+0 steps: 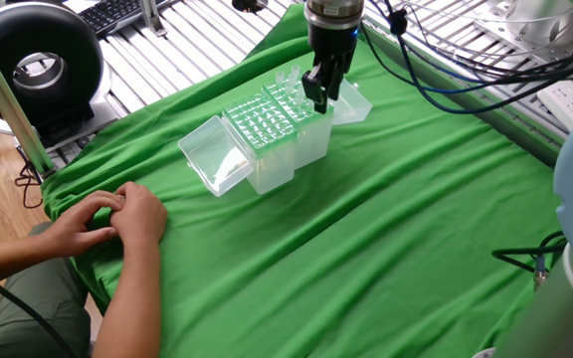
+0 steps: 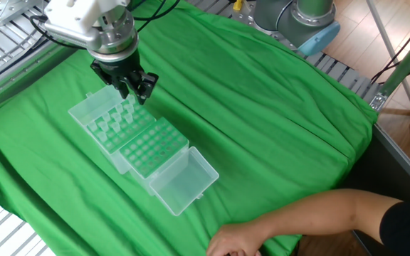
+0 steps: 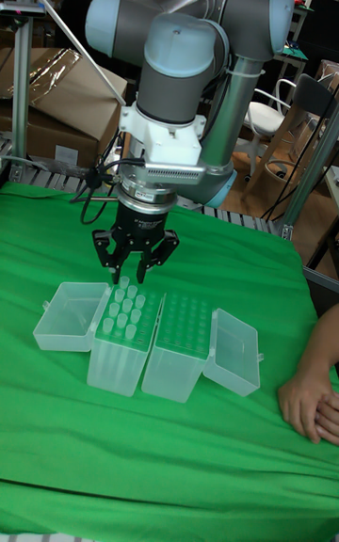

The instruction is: Insert a large pipette tip into the holder for large pipette tips

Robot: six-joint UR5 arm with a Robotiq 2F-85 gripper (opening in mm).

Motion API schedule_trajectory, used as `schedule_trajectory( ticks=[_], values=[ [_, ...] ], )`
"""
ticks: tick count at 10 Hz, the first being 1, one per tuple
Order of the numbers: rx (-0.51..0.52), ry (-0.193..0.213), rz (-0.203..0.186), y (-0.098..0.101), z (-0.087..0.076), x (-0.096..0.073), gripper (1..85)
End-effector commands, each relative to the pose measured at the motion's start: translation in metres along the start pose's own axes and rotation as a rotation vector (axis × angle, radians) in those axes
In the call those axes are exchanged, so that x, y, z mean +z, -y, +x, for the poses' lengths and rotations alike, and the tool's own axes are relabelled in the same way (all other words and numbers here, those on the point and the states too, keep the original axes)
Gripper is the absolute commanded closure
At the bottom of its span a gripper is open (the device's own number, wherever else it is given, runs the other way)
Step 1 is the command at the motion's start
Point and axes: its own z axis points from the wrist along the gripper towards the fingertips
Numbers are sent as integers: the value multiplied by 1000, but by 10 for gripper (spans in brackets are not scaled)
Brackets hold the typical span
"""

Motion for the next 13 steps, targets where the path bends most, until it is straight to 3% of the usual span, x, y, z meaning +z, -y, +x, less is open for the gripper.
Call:
schedule_trajectory(
  ticks=[1, 7, 10, 13],
  values=[
    [12, 10, -16, -2, -2, 1, 493],
    [28, 10, 4, 6, 1, 2, 710],
    [39, 8, 10, 7, 3, -2, 747],
    [82, -12, 24, 3, 3, -10, 837]
  ],
)
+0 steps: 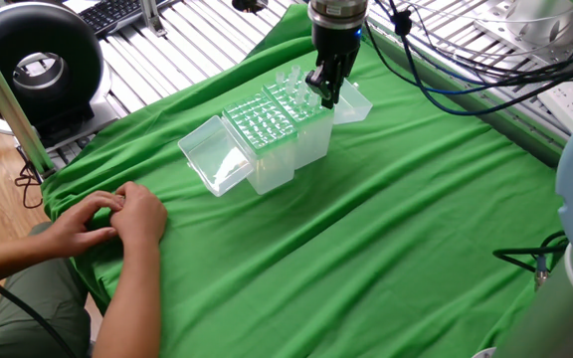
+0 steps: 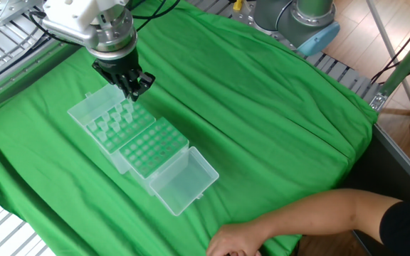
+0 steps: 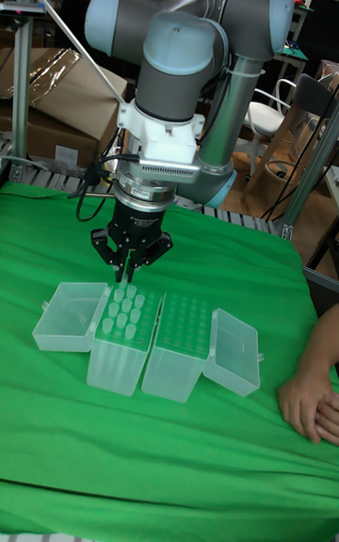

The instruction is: Insert a large pipette tip into the holder for large pipette tips

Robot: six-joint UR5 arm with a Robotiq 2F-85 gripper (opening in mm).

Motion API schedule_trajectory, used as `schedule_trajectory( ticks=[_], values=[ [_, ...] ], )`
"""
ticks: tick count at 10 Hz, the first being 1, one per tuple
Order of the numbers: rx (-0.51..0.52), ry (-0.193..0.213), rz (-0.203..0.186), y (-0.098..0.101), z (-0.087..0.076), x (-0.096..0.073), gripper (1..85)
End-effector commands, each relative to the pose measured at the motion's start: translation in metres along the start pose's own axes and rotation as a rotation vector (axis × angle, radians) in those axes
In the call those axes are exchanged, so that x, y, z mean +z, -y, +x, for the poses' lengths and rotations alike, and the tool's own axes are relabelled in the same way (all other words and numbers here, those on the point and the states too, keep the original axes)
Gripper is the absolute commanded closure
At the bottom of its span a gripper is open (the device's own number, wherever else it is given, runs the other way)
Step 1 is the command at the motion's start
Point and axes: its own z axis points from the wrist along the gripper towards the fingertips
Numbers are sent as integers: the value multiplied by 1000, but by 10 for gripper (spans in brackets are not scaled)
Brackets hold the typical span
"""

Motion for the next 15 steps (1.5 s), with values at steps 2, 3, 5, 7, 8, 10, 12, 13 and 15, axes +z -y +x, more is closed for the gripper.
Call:
schedule_trajectory(
  ticks=[2, 3, 5, 7, 8, 10, 12, 13, 15],
  values=[
    [42, -27, -9, -10, 2, -20, 847],
    [43, -36, -11, -11, 4, -25, 847],
    [32, -36, -13, -9, 3, -34, 847],
    [26, -40, -17, -9, 5, -45, 847],
    [28, -43, -18, -10, 6, -49, 847],
    [29, -52, -18, -14, 9, -58, 847],
    [35, -67, -22, -21, 17, -68, 847],
    [30, -69, -29, -24, 20, -72, 847],
    [24, -68, -28, -25, 19, -73, 847]
  ],
)
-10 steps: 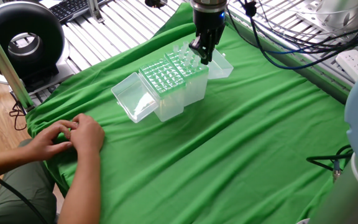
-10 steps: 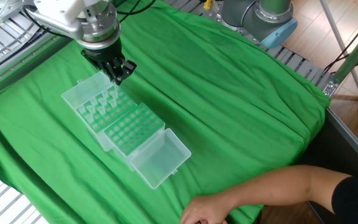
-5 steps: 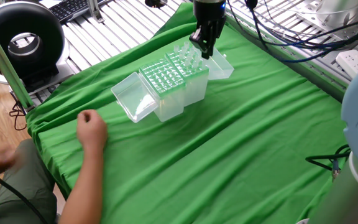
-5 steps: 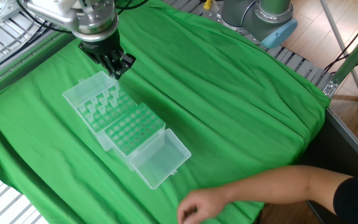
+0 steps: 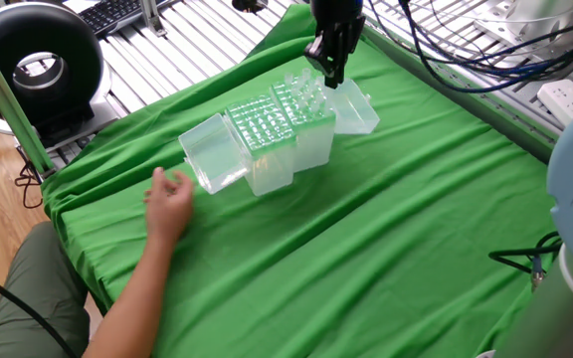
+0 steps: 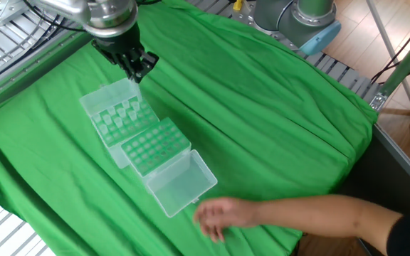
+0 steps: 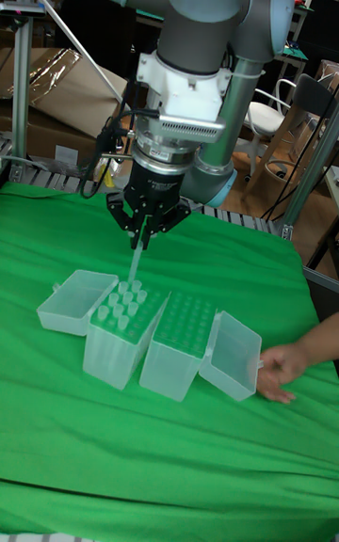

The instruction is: Insert a large pipette tip into the holder for large pipette tips

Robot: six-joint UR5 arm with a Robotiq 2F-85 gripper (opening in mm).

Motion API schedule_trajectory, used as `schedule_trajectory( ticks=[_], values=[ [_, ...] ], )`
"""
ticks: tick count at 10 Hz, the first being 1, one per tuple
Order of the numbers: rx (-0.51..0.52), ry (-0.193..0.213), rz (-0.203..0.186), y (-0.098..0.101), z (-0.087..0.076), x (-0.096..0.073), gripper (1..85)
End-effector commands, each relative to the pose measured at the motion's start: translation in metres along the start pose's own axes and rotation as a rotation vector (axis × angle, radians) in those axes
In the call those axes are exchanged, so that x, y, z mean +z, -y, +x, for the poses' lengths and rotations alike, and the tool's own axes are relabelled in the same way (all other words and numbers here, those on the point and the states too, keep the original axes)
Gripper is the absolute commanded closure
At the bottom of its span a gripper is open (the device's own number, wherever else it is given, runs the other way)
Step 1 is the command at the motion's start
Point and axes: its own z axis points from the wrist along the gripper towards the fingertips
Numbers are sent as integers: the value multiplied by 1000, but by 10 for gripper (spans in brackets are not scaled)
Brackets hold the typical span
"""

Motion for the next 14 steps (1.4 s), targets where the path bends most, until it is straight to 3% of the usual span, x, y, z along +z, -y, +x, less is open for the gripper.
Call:
schedule_trajectory(
  ticks=[1, 3, 6, 8, 9, 10, 11, 14],
  values=[
    [-13, 18, -15, -6, -2, -7, 847],
    [-46, 73, -27, -10, -17, -8, 847],
    [-70, 139, -8, -6, -34, -9, 847],
    [-86, 144, -20, -9, -35, -10, 847],
    [-94, 140, -23, -10, -34, -9, 847],
    [-94, 104, -23, -10, -24, -8, 847],
    [-85, 72, -21, -14, -15, -20, 847],
    [-84, 25, -6, -22, 2, -50, 847]
  ],
)
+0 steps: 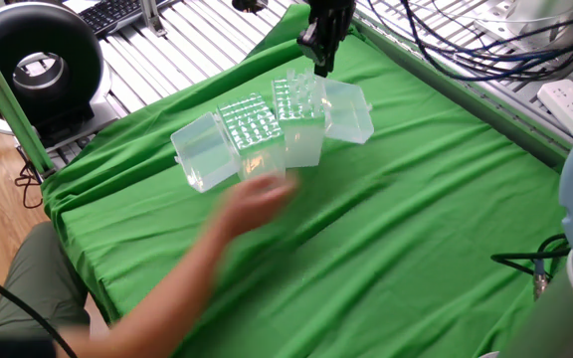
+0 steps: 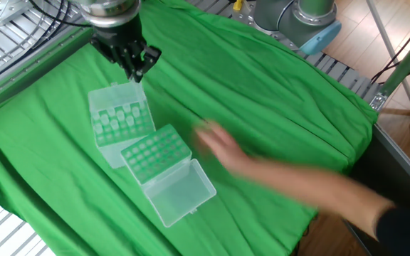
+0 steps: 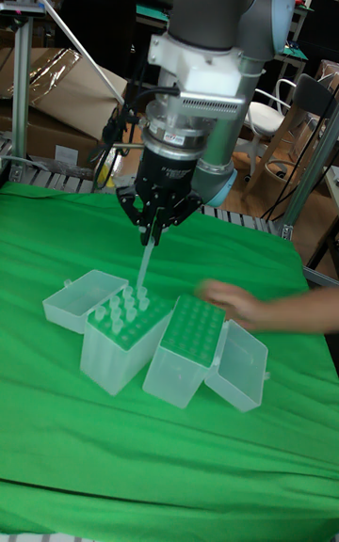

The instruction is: Insert a large pipette tip into the holder for large pipette tips

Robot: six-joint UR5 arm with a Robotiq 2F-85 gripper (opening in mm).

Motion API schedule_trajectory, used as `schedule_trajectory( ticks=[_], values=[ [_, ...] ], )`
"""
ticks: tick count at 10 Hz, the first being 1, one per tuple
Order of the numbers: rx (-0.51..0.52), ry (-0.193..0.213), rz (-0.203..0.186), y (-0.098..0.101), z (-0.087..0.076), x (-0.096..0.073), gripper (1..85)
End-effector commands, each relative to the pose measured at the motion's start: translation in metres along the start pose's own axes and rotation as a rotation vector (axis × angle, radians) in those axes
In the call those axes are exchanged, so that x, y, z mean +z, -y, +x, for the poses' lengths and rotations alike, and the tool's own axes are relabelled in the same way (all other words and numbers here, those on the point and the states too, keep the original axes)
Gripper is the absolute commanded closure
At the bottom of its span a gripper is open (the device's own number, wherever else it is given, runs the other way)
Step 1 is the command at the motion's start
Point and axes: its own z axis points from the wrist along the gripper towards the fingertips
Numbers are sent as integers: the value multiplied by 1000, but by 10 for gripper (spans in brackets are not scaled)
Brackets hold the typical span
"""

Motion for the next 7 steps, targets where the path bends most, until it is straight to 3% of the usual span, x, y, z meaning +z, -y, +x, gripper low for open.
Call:
schedule_trajectory(
  ticks=[1, 7],
  values=[
    [-2, -49, 3, -12, 15, -29, 847],
    [-15, -108, 44, -29, 28, -62, 847]
  ],
)
